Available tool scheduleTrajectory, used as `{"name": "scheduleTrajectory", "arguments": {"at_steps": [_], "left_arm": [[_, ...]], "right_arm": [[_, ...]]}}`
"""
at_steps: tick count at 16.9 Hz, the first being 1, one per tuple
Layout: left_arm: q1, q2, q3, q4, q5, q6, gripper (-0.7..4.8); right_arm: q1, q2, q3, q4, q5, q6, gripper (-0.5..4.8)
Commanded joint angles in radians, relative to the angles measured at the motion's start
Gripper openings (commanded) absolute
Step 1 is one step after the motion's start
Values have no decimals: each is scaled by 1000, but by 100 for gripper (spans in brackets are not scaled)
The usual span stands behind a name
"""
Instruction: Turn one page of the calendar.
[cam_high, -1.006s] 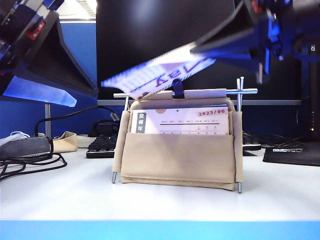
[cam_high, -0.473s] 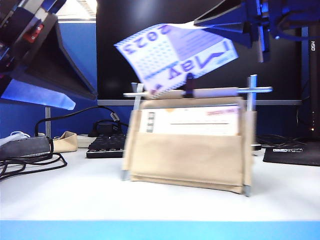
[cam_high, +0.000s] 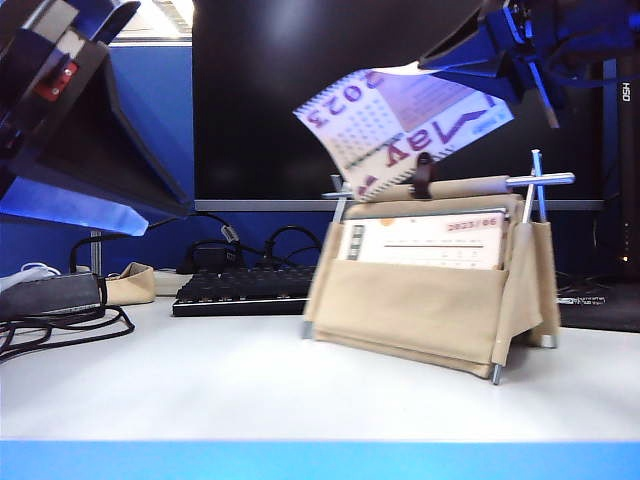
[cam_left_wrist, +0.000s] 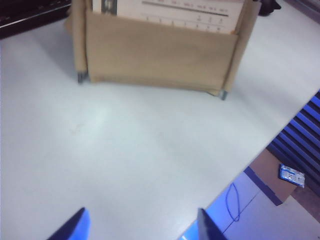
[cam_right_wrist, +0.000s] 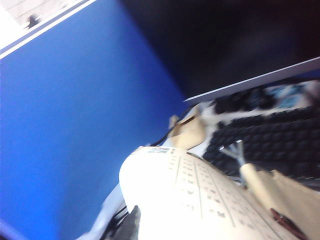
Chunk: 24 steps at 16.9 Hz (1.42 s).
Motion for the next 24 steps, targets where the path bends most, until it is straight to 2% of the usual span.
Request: {"name": "scheduleTrajectory", "arguments": {"at_steps": [1,3,5,8,12,15,20,22,23,24], "left_arm": [[0,-1,2,26,6,7,283],[0,-1,2,27,6,7,283],[0,-1,2,27,6,7,283],[0,-1,2,27,10,7,283],[0,-1,2,26,11,7,283],[0,-1,2,26,21,7,283],[0,-1,2,25,22,6,283],[0,-1,2,26,23,6,283],[0,-1,-1,28,24,6,283],[0,-1,-8,30,24,7,283]], "right_arm": [[0,-5,2,111,39,-1,-6],[0,-7,3,157,64,-1,-6],[1,-6,-10,58,63,-28,-6],[0,-6,-85,89,143,-5,-6],[-2,-6,-112,151,191,-6,-6],[-3,-6,-111,244,275,-5,-6],[-3,-6,-114,196,454,-5,-3],[-3,-6,-114,176,568,-5,56],[-3,-6,-114,179,643,-5,148],[-3,-6,-114,179,687,-5,191]]}}
